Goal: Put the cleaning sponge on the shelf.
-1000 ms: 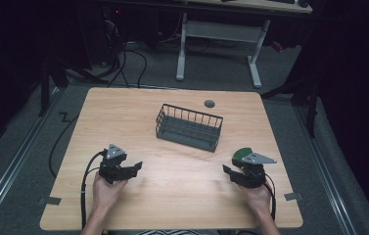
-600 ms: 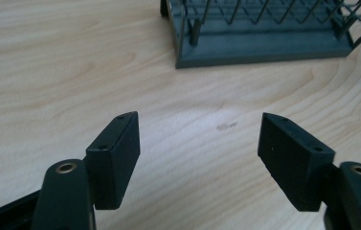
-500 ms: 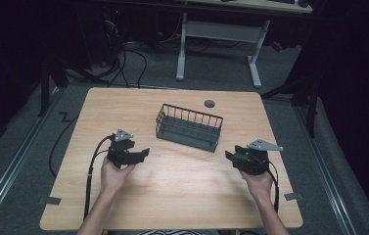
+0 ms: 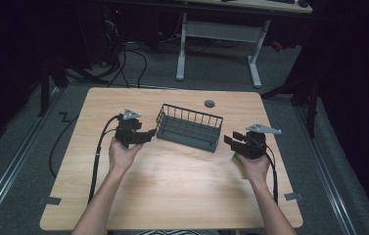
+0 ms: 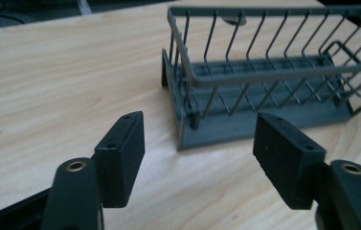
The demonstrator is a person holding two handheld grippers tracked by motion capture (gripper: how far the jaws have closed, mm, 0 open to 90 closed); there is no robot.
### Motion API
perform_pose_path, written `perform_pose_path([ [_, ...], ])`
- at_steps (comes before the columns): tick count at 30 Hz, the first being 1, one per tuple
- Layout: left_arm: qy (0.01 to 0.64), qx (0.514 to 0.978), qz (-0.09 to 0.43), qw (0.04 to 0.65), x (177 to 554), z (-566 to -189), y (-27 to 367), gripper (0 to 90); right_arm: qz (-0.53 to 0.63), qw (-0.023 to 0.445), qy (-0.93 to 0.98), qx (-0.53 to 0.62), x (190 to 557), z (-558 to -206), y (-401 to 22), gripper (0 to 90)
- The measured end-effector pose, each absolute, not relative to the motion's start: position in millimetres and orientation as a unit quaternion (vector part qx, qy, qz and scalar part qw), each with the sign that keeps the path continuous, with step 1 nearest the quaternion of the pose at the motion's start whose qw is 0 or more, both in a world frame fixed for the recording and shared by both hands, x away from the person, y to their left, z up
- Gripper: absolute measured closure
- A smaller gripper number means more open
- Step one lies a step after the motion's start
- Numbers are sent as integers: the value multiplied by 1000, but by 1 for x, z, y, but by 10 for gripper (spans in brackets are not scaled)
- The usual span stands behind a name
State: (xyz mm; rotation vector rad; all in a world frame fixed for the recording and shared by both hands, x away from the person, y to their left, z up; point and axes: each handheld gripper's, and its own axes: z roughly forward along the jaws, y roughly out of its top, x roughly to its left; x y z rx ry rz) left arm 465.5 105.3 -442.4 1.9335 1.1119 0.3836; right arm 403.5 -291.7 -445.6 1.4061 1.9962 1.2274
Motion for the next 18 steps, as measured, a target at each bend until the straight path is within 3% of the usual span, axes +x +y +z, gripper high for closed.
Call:
perform_pose_path([
  [18, 450, 776, 174, 406, 505, -432, 71, 484, 427, 209, 713, 515, 431, -439, -275, 521],
])
